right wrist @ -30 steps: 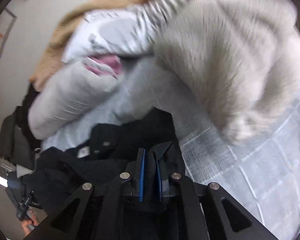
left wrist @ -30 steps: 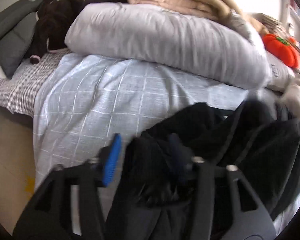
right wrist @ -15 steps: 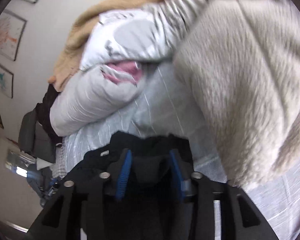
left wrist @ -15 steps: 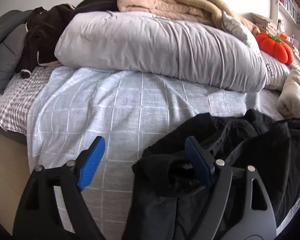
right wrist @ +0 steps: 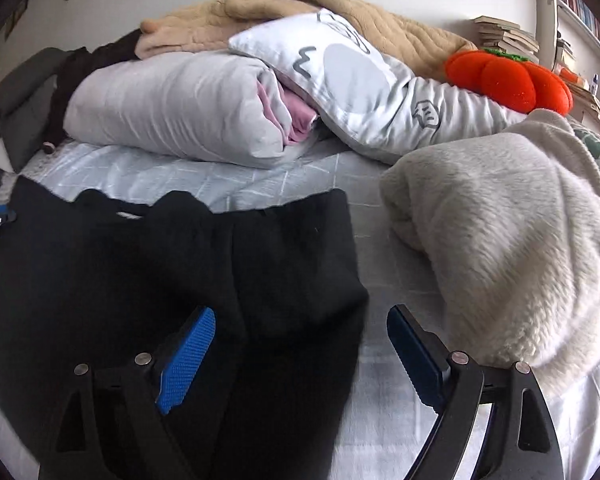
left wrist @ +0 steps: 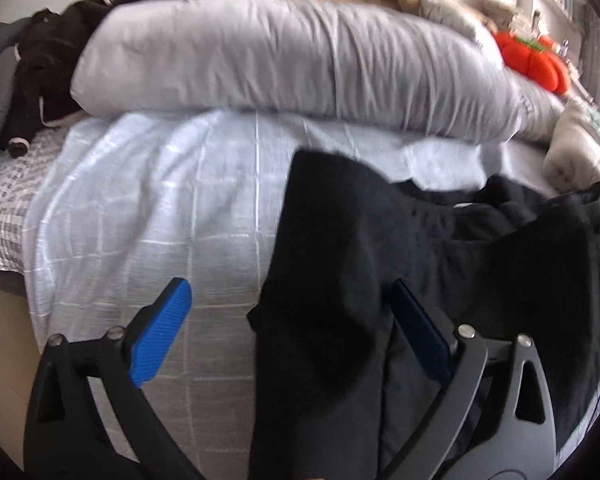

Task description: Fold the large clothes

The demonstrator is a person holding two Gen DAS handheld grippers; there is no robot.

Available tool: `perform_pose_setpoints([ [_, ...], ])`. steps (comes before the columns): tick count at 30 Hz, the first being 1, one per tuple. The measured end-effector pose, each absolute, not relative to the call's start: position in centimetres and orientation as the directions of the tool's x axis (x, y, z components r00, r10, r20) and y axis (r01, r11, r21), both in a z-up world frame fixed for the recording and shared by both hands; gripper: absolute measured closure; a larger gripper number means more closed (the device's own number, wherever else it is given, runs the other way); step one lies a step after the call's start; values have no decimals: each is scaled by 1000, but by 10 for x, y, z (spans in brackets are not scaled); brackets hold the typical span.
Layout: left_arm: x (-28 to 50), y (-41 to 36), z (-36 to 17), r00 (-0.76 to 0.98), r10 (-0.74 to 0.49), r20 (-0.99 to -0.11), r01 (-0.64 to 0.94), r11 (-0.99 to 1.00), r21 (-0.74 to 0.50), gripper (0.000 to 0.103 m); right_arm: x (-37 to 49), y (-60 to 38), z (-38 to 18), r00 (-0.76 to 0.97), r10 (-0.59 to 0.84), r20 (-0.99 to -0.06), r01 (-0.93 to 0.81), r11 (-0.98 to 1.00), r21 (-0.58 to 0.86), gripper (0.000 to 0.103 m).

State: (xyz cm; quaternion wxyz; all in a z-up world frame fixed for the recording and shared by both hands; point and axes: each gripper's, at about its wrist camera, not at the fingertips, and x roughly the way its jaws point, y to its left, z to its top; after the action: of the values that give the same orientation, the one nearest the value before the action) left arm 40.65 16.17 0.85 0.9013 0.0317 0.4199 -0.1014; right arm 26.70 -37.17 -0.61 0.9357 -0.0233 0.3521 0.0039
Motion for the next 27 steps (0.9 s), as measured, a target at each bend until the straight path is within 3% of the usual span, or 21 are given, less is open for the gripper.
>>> perform_pose_setpoints([
  [1,416,159,2,599,-177,-781,212,976,-58,39,275,-371,-9,749,-15,-662,-10,999,-34,14],
  [2,422,156,-2,568,-205,-797,213,972,-99,84,288,-370,-14,734,-24,-679,13,1000,-22,21],
  [3,428,153,-7,524,-233,-819,196,969,-150,94,293,-368,-16,730,-17,-684,12,1000,-11,60],
  [4,428,149,-5,541,-208,-815,157,977,-145,94,298,-365,-16,727,-12,-686,15,1000,-2,82],
  [5,424,147,1,581,-182,-793,143,982,-120,95,300,-362,-12,736,-62,-675,58,998,-29,92],
  [10,410,165,33,795,-62,-604,-10,993,-115,95,293,-342,4,808,-310,-501,216,947,-236,96],
  [14,441,143,-19,740,68,-669,-38,998,59,94,325,-342,-23,749,-382,-541,251,920,-301,96],
  [17,465,131,-62,668,144,-730,-60,988,140,91,348,-342,-48,694,-399,-600,229,912,-341,94],
  [21,474,111,-63,642,284,-712,-74,948,311,79,353,-349,-50,656,-415,-630,241,907,-346,87],
  [22,470,112,-57,643,298,-706,-89,944,317,71,350,-350,-47,661,-414,-626,248,908,-338,83],
  [24,456,117,-38,667,303,-681,-122,946,301,67,338,-349,-35,678,-431,-595,274,900,-339,66],
  [27,434,114,-5,711,216,-670,-100,973,207,41,316,-337,-16,724,-423,-545,282,903,-325,45],
])
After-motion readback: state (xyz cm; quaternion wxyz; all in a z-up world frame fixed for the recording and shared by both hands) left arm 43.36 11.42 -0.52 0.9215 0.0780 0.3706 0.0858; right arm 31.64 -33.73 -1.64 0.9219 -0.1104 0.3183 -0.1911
